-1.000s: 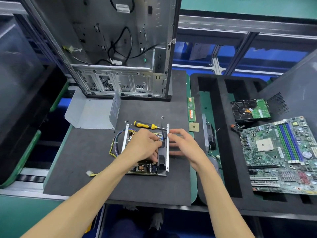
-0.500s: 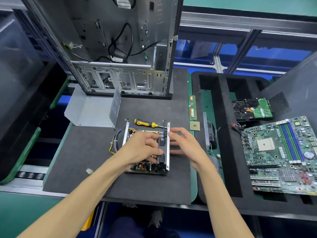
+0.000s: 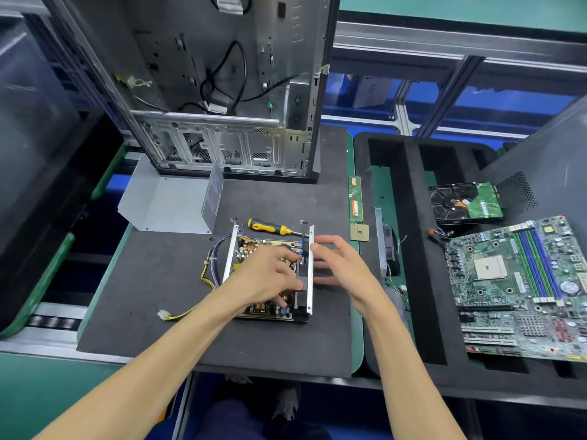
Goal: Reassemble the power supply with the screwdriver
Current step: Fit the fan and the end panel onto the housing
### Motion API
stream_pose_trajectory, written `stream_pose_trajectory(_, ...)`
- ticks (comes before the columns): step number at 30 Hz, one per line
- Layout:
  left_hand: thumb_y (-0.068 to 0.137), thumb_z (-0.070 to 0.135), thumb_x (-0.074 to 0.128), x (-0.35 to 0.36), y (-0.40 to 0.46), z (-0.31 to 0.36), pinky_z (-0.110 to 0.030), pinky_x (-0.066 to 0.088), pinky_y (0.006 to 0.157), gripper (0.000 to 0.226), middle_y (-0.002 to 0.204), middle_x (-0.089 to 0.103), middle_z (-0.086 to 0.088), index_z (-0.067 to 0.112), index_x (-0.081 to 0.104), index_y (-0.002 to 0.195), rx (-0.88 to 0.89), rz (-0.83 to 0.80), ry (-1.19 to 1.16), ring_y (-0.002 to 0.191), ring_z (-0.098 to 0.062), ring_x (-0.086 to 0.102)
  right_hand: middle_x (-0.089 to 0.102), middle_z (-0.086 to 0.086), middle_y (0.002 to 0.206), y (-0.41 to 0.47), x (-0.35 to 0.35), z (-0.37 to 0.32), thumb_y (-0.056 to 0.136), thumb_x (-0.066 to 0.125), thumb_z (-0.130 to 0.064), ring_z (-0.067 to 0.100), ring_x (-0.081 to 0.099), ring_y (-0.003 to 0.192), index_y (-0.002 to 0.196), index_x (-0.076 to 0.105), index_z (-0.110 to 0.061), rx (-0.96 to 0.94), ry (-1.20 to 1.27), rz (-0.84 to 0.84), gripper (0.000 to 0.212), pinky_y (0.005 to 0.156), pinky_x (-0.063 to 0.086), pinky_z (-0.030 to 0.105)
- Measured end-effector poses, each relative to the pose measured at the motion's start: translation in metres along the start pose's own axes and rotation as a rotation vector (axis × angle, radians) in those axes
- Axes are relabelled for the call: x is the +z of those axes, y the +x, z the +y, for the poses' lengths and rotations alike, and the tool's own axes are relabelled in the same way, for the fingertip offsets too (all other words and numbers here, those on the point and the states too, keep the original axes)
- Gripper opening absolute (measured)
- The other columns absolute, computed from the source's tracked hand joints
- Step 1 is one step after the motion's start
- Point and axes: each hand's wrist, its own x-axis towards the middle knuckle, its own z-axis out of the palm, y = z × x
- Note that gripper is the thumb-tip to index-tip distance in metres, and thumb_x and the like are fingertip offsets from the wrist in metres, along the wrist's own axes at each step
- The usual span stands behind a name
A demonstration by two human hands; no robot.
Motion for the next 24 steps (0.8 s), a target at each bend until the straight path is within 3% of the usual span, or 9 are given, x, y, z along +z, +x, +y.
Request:
stream_pose_trajectory(1, 0.085, 0.005, 0.078, 0.001, 0.001, 0.0, -0.049, 0.063, 0.066, 0.056, 0.081, 0.071, 0.003, 0.011, 0.057, 0.137, 0.012, 0.011, 0.051, 0.077, -0.041, 0.072, 0.067, 0.007, 0.113, 0.0, 0.0, 0.0, 0.097, 0.066, -0.037, 0.013, 0.071, 0.103, 0.117, 0.065, -0.032, -0.004, -0.014, -0.004, 0.021, 0.081, 0.063, 0.036)
stream_pose_trajectory(3, 0.086, 0.011, 0.079, 0.002, 0.001, 0.0, -0.034, 0.057, 0.048, 0.057, 0.09, 0.069, 0.004, 0.016, 0.057, 0.138, 0.037, 0.022, 0.128, 0.054, -0.029, 0.066, 0.068, 0.007, 0.112, -0.001, 0.0, -0.001, 0.097, 0.067, -0.036, 0.013, 0.071, 0.104, 0.121, 0.062, -0.031, -0.014, -0.049, -0.027, 0.025, 0.086, 0.062, 0.038)
stream_pose_trajectory(5, 0.088, 0.012, 0.077, 0.002, 0.0, -0.001, -0.029, 0.051, 0.043, 0.057, 0.093, 0.067, 0.004, 0.016, 0.055, 0.14, 0.053, 0.015, 0.149, 0.046, -0.022, 0.059, 0.069, 0.006, 0.116, -0.003, -0.003, -0.002, 0.094, 0.072, -0.028, 0.013, 0.07, 0.107, 0.129, 0.058, -0.029, -0.014, -0.068, -0.085, 0.038, 0.091, 0.06, 0.039)
stream_pose_trajectory(8, 0.093, 0.005, 0.068, -0.003, -0.001, -0.001, -0.038, 0.058, 0.054, 0.055, 0.088, 0.068, 0.002, 0.01, 0.05, 0.144, 0.029, -0.06, 0.068, 0.049, -0.023, 0.065, 0.062, 0.005, 0.128, -0.007, -0.011, -0.001, 0.088, 0.078, -0.015, 0.015, 0.068, 0.112, 0.143, 0.048, -0.029, 0.003, -0.092, -0.206, 0.065, 0.096, 0.058, 0.041)
stream_pose_trajectory(12, 0.101, 0.006, 0.053, -0.016, 0.003, 0.012, -0.021, 0.055, 0.05, 0.039, 0.092, 0.071, -0.006, 0.009, 0.055, 0.141, 0.018, -0.125, 0.084, 0.057, -0.01, 0.072, 0.055, 0.003, 0.131, -0.011, -0.005, -0.006, 0.085, 0.08, -0.013, 0.016, 0.068, 0.111, 0.15, 0.034, -0.033, 0.031, -0.221, -0.227, 0.082, 0.092, 0.06, 0.037)
stream_pose_trajectory(15, 0.098, 0.002, 0.056, -0.023, 0.019, 0.017, -0.027, 0.056, 0.048, 0.023, 0.088, 0.073, -0.007, 0.005, 0.07, 0.115, 0.064, 0.078, 0.084, 0.063, -0.012, 0.072, 0.055, 0.005, 0.126, -0.009, 0.002, -0.011, 0.084, 0.077, -0.011, 0.019, 0.07, 0.105, 0.148, 0.032, -0.028, 0.031, -0.302, -0.19, 0.08, 0.091, 0.06, 0.038)
stream_pose_trajectory(18, 0.096, 0.01, 0.056, -0.026, 0.044, 0.021, -0.034, 0.06, 0.064, 0.019, 0.08, 0.074, 0.0, 0.016, 0.071, 0.107, 0.165, 0.37, 0.239, 0.064, -0.011, 0.071, 0.056, 0.008, 0.126, -0.006, 0.003, -0.016, 0.083, 0.078, -0.008, 0.026, 0.071, 0.104, 0.145, 0.031, -0.025, 0.063, -0.329, -0.193, 0.08, 0.089, 0.061, 0.039)
stream_pose_trajectory(21, 0.097, 0.022, 0.056, -0.022, 0.065, 0.028, -0.031, 0.054, 0.079, 0.023, 0.078, 0.072, 0.008, 0.023, 0.069, 0.117, 0.192, 0.374, 0.334, 0.078, -0.01, 0.068, 0.054, 0.008, 0.126, -0.004, 0.002, -0.019, 0.081, 0.079, -0.007, 0.026, 0.07, 0.105, 0.143, 0.032, -0.027, 0.092, -0.317, -0.193, 0.08, 0.082, 0.062, 0.031)
stream_pose_trajectory(24, 0.096, 0.009, 0.054, -0.017, 0.081, 0.034, -0.025, 0.047, 0.082, 0.036, 0.086, 0.069, 0.007, 0.02, 0.068, 0.127, 0.189, 0.264, 0.435, 0.085, -0.015, 0.064, 0.053, 0.005, 0.126, -0.005, 0.001, -0.02, 0.08, 0.08, -0.007, 0.023, 0.07, 0.103, 0.143, 0.031, -0.03, 0.101, -0.317, -0.204, 0.083, 0.077, 0.062, 0.026)
